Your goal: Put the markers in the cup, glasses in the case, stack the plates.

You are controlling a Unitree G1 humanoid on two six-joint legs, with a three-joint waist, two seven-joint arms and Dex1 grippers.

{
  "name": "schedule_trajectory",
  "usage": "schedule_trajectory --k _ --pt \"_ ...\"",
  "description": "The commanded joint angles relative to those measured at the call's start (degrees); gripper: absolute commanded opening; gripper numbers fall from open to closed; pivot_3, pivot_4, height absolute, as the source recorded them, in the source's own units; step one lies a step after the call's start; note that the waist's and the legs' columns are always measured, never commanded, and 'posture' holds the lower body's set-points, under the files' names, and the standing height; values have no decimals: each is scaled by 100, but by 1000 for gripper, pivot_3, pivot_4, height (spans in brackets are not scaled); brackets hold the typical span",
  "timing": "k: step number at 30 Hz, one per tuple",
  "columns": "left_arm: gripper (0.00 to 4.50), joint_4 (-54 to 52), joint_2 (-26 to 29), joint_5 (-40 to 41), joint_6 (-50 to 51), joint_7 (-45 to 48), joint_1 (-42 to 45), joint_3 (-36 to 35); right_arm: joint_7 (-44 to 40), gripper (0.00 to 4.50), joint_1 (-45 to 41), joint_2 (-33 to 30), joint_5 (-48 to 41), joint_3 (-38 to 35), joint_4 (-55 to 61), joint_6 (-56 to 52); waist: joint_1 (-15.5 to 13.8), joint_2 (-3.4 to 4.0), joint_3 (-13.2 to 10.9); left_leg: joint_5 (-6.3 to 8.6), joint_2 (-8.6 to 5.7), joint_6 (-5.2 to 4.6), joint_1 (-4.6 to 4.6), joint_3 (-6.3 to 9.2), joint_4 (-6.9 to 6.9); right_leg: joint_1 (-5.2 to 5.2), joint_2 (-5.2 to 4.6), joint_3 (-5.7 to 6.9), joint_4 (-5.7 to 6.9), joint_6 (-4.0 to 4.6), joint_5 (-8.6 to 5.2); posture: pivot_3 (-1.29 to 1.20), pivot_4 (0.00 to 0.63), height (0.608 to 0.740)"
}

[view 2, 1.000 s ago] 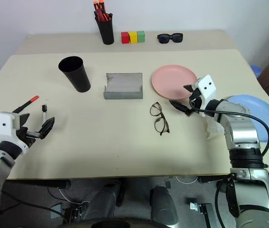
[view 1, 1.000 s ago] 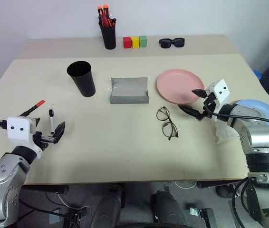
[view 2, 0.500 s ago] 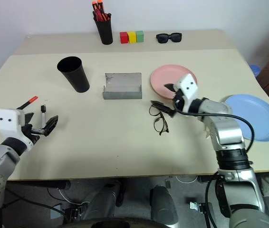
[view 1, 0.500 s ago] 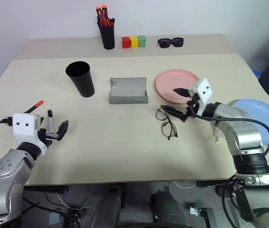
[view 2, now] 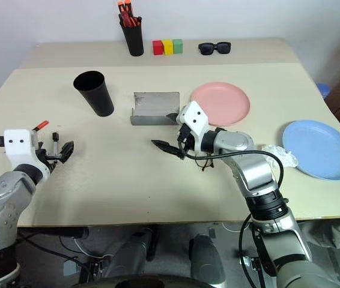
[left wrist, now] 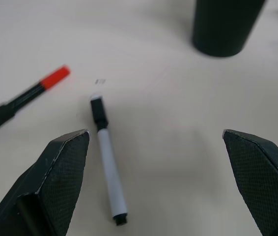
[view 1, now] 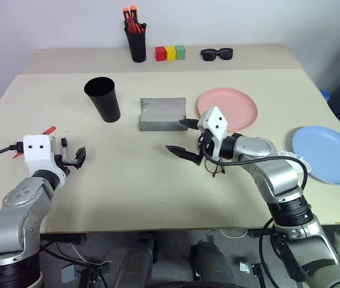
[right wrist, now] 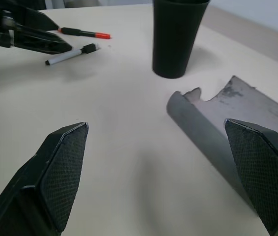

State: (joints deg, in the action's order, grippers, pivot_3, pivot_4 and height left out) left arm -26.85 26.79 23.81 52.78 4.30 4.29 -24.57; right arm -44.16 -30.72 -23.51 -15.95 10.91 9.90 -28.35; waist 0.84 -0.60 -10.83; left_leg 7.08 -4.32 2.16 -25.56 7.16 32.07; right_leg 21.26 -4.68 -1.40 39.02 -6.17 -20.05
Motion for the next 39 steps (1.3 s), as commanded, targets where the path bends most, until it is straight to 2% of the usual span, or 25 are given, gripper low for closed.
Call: schedule_trajectory --k 1,4,9,17,27,30,37,39 --pt "4450 -44 20 -74 232 -215 153 -280 56 4500 -28 82 19 3 128 117 -2 0 0 0 0 0 0 0 0 1 0 0 0 0 0 0 150 734" --pt "4450 120 -20 -53 588 -445 438 -447 115 4500 -14 162 56 71 140 140 -5 -1 0 -1 0 1 2 1 0 0 2 1 5 -1 0 0 150 734" --pt "4450 696 124 -196 1411 -700 1099 -333 207 4500 -1 360 131 194 140 171 -11 -4 1 -2 -2 2 5 2 1 2 8 3 6 -2 1 0 150 734" --pt "4450 1702 207 -505 2087 -871 2127 -195 296 4500 32 570 206 319 145 201 -3 -15 1 -4 -2 5 5 3 1 1 13 4 11 -4 2 0 150 734" --pt "4450 2544 122 -796 2801 -889 2729 -370 379 4500 80 621 242 328 176 199 16 -16 2 -5 -2 9 13 3 -1 -2 14 4 21 -5 2 0 150 734" --pt "3617 2594 34 -844 2862 -913 2805 -507 390 4500 85 638 251 336 189 203 19 -18 3 -5 -2 9 15 3 -1 -2 14 4 21 -5 3 0 150 734" --pt "115 2508 -141 -966 2720 -999 2822 -765 379 4500 65 657 263 342 175 220 33 -19 4 -6 -1 10 15 1 -3 -6 14 1 26 -5 3 0 150 734" --pt "50 2259 -117 -1080 1890 -946 2676 -627 378 4500 21 678 256 335 150 221 26 -19 4 -6 -2 10 15 1 -2 -4 13 1 25 -5 3 0 150 734"
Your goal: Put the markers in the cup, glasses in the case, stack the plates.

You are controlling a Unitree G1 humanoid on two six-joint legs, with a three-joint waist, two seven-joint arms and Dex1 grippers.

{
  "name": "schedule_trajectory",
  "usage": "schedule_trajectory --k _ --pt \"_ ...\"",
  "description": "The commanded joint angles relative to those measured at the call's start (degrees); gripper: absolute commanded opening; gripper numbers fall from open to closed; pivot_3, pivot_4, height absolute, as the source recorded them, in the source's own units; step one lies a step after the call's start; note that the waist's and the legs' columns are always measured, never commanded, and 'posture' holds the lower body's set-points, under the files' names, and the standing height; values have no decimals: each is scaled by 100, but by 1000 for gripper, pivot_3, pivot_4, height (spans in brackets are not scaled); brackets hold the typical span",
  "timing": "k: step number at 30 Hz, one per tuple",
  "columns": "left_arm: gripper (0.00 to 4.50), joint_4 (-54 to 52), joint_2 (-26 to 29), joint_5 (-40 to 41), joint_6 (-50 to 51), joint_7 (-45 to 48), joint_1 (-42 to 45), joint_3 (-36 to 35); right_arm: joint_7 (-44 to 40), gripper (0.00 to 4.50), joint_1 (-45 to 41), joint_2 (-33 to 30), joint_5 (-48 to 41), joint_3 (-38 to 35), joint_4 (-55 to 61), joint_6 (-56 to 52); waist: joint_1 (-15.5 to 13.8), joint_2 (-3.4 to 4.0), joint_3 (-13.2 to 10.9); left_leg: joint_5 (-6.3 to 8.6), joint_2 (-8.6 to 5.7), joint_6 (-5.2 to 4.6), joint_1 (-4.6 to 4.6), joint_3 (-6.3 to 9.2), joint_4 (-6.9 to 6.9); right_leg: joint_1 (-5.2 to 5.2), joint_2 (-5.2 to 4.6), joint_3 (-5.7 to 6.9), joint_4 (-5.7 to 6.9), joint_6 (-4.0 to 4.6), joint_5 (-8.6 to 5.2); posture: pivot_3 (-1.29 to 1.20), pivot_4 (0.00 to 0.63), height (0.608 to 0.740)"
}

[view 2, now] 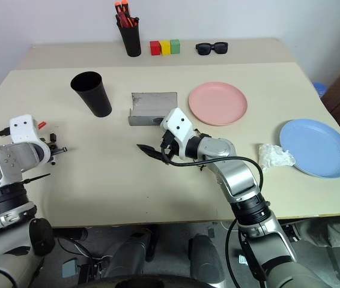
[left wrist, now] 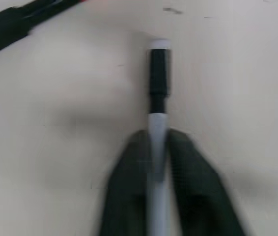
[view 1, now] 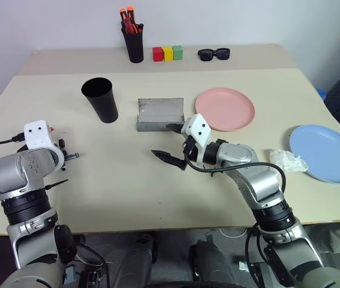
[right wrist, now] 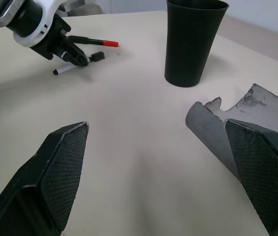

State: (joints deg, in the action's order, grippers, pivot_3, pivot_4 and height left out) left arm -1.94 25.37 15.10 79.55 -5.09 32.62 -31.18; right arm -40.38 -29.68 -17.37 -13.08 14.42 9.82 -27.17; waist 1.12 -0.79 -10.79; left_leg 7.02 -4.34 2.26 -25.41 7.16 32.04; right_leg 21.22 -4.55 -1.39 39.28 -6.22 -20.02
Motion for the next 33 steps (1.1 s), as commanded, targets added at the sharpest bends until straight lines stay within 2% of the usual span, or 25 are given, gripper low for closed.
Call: schedule_trajectory --k 1,3,6,8,10,14,19,25,33 --pt "50 -335 54 -285 -1199 13 -231 140 -1 4500 -104 77 -35 -25 139 106 1 -2 -1 0 0 0 -1 0 0 0 0 0 0 0 0 0 150 734" --pt "50 -507 104 -685 -2334 -221 -336 402 173 4500 -203 197 -8 -132 11 164 -10 -8 -3 0 1 1 -4 0 0 0 -2 0 0 0 0 0 150 734" --pt "50 -492 147 -992 -3523 -336 -365 558 530 4500 -404 401 80 -322 -251 248 -31 -17 -3 -2 1 5 -5 2 0 2 -6 1 0 3 2 0 150 734" --pt "50 -579 -10 -505 -4193 61 -266 230 638 4500 -486 462 120 -382 -370 317 -41 -17 -3 -2 0 5 -5 0 0 3 -4 0 -1 3 3 0 150 734" --pt "50 -593 -96 -446 -4774 -29 -92 106 701 4500 -538 502 107 -424 -446 354 -49 -21 -2 -2 -1 4 -6 1 0 10 -4 4 -7 3 3 0 150 734" --pt "50 -267 -109 -665 -5604 -18 313 534 791 4500 -625 613 69 -478 -553 429 -46 -25 -2 -2 -2 3 -7 3 1 2 -1 5 -6 1 4 0 150 734" --pt "50 768 -316 -1057 -6915 160 1067 1342 1167 4500 -888 975 82 -649 -799 523 -33 -25 -2 -4 -4 2 -7 3 2 -12 2 8 -3 0 5 0 150 734" --pt "50 2622 -484 -1407 -8282 182 1772 1839 1396 4500 -1045 1137 130 -729 -1006 647 11 -25 -2 -4 -4 1 -7 1 0 -7 4 6 0 -1 5 0 150 734" --pt "50 3957 -568 -1509 -9200 -10 2132 1938 1573 4500 -1099 1259 -2 -960 -905 579 5 -25 -2 -5 -4 0 -14 0 1 4 4 6 8 -2 5 0 150 734"
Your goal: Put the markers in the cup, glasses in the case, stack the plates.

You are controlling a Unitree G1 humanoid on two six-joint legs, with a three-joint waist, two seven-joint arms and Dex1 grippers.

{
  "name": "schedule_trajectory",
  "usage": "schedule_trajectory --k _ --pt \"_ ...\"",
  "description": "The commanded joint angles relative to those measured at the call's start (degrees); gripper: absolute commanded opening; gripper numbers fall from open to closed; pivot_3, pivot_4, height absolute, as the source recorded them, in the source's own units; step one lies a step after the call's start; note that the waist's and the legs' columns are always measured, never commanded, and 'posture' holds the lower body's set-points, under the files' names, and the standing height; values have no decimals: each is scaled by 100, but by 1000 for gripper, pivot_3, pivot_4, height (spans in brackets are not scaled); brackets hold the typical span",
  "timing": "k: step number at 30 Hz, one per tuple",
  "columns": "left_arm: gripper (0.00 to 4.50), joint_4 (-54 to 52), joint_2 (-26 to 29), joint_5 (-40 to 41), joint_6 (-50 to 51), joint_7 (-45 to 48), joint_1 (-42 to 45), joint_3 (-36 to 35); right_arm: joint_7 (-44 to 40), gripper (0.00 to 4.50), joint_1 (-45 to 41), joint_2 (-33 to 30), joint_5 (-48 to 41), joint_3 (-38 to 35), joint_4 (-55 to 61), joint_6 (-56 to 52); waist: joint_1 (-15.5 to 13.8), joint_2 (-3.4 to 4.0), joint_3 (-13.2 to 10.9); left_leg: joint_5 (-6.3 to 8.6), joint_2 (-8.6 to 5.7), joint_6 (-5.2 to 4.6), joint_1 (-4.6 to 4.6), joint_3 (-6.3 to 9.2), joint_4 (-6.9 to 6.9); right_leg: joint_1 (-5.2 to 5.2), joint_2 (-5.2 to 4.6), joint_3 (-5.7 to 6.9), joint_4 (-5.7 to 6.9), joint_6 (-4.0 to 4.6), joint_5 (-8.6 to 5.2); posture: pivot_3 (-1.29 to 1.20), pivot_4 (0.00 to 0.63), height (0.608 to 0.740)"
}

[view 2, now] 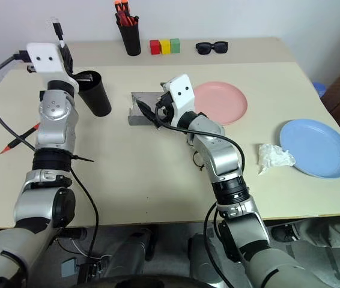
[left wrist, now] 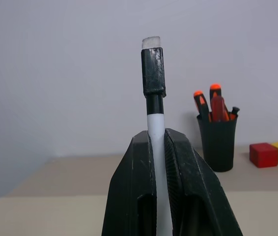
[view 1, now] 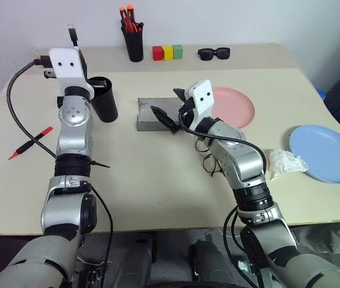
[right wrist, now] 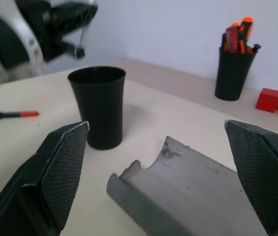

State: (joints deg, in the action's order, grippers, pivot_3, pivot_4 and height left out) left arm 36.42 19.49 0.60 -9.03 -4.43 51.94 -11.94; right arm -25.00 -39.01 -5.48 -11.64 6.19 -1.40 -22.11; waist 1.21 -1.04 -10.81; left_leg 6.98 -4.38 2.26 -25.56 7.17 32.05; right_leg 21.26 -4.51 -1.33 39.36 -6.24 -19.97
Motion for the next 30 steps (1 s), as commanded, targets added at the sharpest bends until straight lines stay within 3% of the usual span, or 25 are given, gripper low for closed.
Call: schedule_trajectory --k 1,17,21,26,30 --pt "50 233 -5 -55 -413 -85 189 18 14 4500 -158 93 -214 -176 272 79 -4 0 0 0 0 0 -1 0 1 0 0 0 0 0 0 0 150 734" --pt "50 653 -120 -36 -593 -189 90 30 -442 4500 -50 66 -588 -78 626 49 -2 0 0 0 -1 0 -2 2 3 1 1 1 5 -2 1 0 150 734" --pt "1558 643 -143 -13 -568 -228 62 7 -451 4500 -58 66 -577 -71 601 48 1 0 0 0 -1 0 -2 2 3 1 1 1 5 -2 1 0 150 734" --pt "4071 626 -164 -5 -554 -263 33 1 -460 4500 -27 72 -565 -35 613 19 0 0 0 0 -1 0 -2 2 4 2 1 0 6 -2 1 0 150 734" --pt "4071 537 -199 130 -549 -319 39 -125 -458 4500 -19 78 -565 -10 621 13 -2 0 0 0 -1 0 -2 2 4 2 1 0 6 -2 1 0 150 734"
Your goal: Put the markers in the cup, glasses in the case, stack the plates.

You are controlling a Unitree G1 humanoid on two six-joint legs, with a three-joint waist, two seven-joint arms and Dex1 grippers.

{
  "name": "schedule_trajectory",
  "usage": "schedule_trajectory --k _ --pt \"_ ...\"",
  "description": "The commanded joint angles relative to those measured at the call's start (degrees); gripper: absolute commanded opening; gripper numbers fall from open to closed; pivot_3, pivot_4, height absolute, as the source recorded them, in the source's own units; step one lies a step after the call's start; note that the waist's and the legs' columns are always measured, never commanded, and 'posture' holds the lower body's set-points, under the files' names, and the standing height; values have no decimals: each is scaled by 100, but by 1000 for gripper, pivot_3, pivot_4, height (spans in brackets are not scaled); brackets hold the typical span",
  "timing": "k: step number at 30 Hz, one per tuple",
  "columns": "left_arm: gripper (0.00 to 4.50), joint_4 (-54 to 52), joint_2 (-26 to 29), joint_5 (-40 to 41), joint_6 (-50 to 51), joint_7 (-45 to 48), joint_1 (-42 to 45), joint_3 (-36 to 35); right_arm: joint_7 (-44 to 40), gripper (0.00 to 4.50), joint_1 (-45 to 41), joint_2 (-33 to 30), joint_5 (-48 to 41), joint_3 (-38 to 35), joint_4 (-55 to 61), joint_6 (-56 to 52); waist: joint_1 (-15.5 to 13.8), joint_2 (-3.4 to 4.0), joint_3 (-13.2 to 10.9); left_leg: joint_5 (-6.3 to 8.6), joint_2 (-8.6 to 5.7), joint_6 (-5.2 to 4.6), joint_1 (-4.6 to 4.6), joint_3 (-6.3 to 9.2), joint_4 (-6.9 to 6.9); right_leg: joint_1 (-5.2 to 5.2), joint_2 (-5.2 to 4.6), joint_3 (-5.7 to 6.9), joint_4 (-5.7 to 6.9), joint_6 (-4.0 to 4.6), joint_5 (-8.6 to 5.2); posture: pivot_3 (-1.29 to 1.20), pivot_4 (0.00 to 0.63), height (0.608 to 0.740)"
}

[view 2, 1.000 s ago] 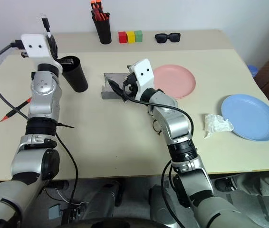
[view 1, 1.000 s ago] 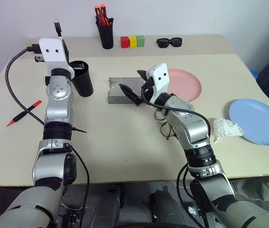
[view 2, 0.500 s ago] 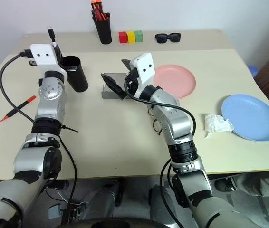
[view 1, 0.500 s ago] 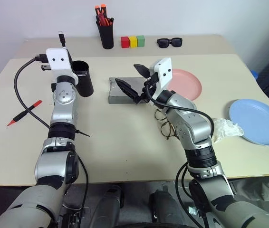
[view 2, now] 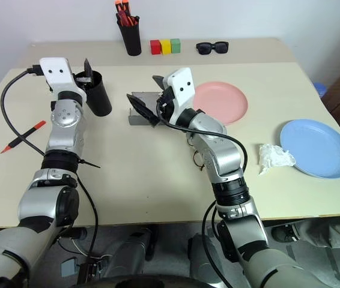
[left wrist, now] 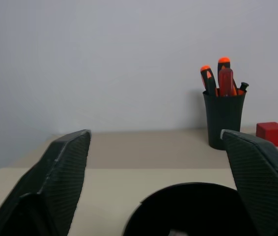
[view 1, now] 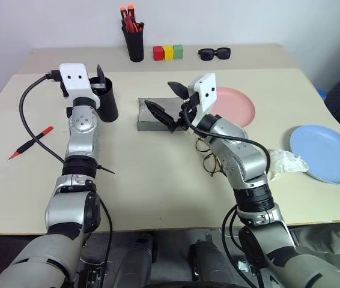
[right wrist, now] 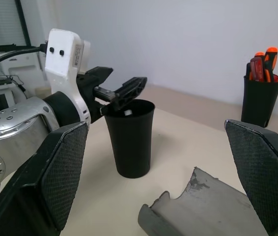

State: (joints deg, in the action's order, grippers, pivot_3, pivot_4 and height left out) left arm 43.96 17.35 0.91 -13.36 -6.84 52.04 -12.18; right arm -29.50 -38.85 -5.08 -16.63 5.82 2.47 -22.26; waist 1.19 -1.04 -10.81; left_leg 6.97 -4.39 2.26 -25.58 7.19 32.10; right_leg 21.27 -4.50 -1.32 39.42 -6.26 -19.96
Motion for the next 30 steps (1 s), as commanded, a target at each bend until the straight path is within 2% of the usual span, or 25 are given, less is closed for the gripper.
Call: schedule_trajectory --k 1,4,6,7,8,11,14,16,19,23,27,30 --pt "4071 -272 23 167 -106 -116 40 -174 -8 4500 -35 39 -66 33 234 29 2 0 0 0 0 0 0 0 0 0 0 0 0 0 0 0 150 734" --pt "4071 -408 73 304 -56 -244 53 -336 2 4500 -36 48 -63 53 241 26 9 0 0 0 0 0 0 0 0 1 0 0 0 0 0 0 150 734" --pt "4071 -762 432 322 847 -1205 -52 -908 -5 4500 -4 16 -66 52 289 16 66 0 0 0 1 0 0 1 0 3 0 -1 2 0 0 0 150 734" --pt "4297 -946 546 496 1393 -1566 -130 -1242 -8 4500 20 3 -75 47 307 4 128 0 0 0 2 0 0 1 0 4 1 -1 5 0 0 0 150 734" --pt "4297 -1139 585 721 1816 -1779 -208 -1522 -15 4500 45 -7 -80 50 321 -4 167 -1 0 0 1 0 0 3 -1 6 0 -1 9 0 0 0 150 734" --pt "4297 -1608 504 1246 2900 -2252 -349 -2116 -57 4500 82 -8 -86 102 301 -7 206 -1 1 0 3 0 4 5 -2 8 0 4 18 -1 -1 0 150 734" --pt "4297 -1976 337 1552 3861 -3041 -406 -2665 -104 4500 75 25 -101 144 273 -4 122 -7 4 -2 1 3 4 9 6 3 0 7 20 -1 -1 0 150 734" --pt "4297 -2156 267 1635 4208 -3301 -429 -2814 -120 4500 60 43 -101 149 250 2 95 -23 10 -3 -1 4 3 17 14 -1 0 14 19 -2 0 0 150 734" --pt "4297 -2226 99 1940 4761 -3998 -414 -3395 -155 4500 10 77 -99 179 144 54 87 -33 13 -3 -3 6 3 21 17 -5 -1 17 19 -4 1 0 150 734" --pt "4297 -2007 177 2104 5030 -4311 -348 -3700 -182 4500 46 74 -84 203 137 77 111 -34 14 -4 -1 8 3 21 14 -3 1 17 21 -4 1 0 150 734" --pt "4297 -1793 337 2094 4909 -4283 -310 -3661 -176 4500 102 58 -63 215 180 67 117 -34 14 -5 -2 9 4 20 13 -3 1 16 21 -4 1 0 150 734" --pt "4297 -1743 717 1591 4648 -3743 -442 -2933 -147 4500 164 39 -50 213 246 48 119 -34 14 -5 -2 9 4 19 11 -2 1 16 21 -4 1 0 150 734"
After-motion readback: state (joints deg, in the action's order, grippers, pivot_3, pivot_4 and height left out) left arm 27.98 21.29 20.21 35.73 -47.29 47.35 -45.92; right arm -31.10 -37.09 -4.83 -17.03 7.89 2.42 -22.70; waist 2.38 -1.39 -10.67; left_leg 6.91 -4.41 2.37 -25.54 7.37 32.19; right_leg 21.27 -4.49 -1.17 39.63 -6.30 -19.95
